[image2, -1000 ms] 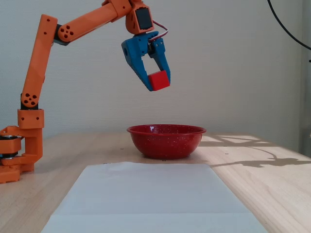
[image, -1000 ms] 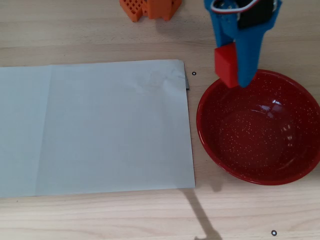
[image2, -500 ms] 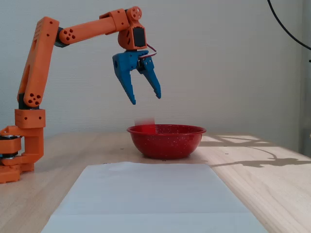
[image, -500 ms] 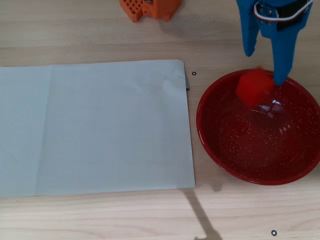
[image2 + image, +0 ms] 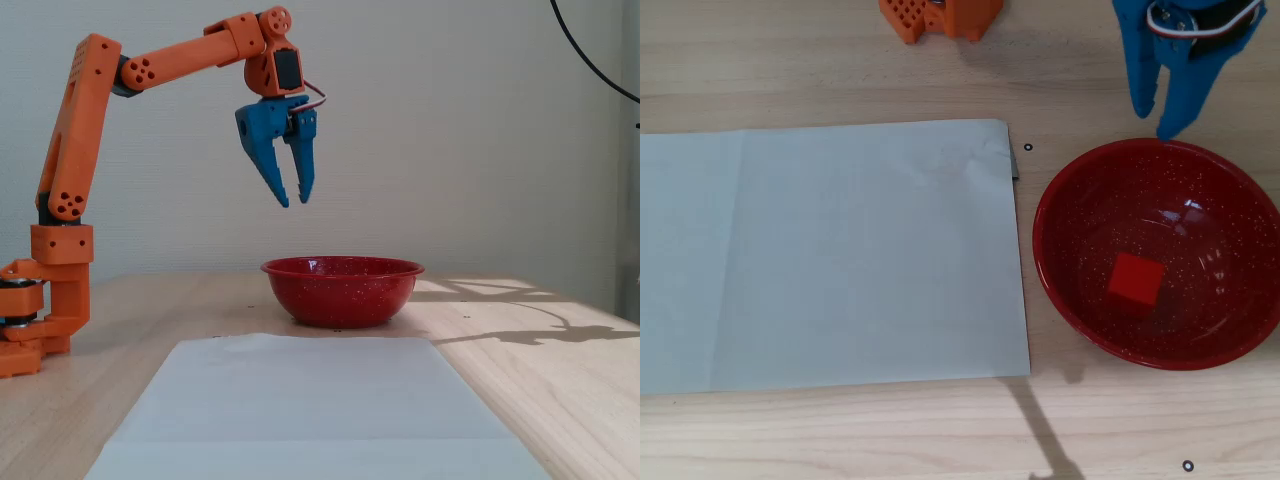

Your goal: Grasp the red cube and put it in the red bowl

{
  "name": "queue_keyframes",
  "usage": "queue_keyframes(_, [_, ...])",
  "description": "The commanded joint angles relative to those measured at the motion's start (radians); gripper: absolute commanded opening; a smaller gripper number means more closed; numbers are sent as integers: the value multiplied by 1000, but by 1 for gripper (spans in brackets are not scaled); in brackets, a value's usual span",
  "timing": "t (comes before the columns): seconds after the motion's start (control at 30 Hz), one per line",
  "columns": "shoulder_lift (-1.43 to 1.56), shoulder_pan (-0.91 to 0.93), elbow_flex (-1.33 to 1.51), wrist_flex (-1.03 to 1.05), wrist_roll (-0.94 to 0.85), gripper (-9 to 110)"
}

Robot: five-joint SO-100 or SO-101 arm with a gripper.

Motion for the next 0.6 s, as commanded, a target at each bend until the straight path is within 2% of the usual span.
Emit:
queue_keyframes(0.0, [143, -71, -117, 48, 23, 0])
queue_keyframes(0.23, [324, -186, -6, 55, 61, 0])
queue_keyframes(0.57, [765, -357, 531, -100, 46, 0])
